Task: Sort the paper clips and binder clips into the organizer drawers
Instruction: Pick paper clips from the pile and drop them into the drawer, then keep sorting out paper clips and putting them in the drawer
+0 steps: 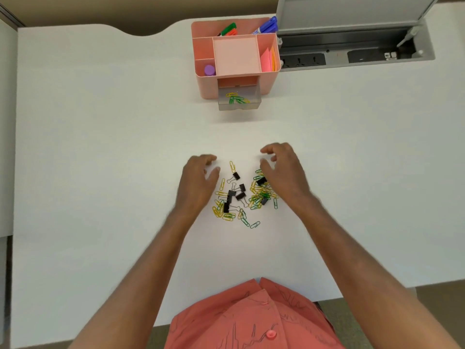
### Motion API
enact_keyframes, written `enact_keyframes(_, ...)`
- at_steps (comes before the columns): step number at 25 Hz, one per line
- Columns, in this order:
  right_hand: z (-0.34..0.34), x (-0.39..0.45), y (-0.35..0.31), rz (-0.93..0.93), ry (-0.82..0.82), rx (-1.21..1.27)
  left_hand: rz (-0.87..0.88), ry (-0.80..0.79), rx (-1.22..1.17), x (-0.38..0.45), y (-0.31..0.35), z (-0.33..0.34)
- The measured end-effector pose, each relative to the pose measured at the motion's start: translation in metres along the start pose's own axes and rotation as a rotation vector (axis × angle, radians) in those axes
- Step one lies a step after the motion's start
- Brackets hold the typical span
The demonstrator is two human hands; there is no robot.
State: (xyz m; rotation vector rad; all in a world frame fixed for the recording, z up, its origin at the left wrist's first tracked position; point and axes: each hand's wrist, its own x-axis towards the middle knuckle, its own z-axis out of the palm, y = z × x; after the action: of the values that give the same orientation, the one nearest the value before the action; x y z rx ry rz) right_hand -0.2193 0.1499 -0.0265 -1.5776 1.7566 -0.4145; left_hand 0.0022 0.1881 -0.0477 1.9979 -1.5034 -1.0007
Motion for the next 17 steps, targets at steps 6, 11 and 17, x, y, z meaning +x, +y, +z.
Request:
enact_keyframes(6, 0.016, -0.023, 0.01, -0.022, -0.039, -0.379, -0.032, -0.043, 0.168, -0.03, 0.0, 0.015)
enact_keyframes(11, 0.022, -0.023, 0.005, -0.093, -0.038, -0.586, -0.041, -0.12, 0.311, -0.025, 0.014, 0.018)
enact_keyframes(17, 0.021, -0.019, 0.002, -0.134, 0.034, -0.748, -0.017, -0.153, 0.367, -0.024, 0.014, 0.015)
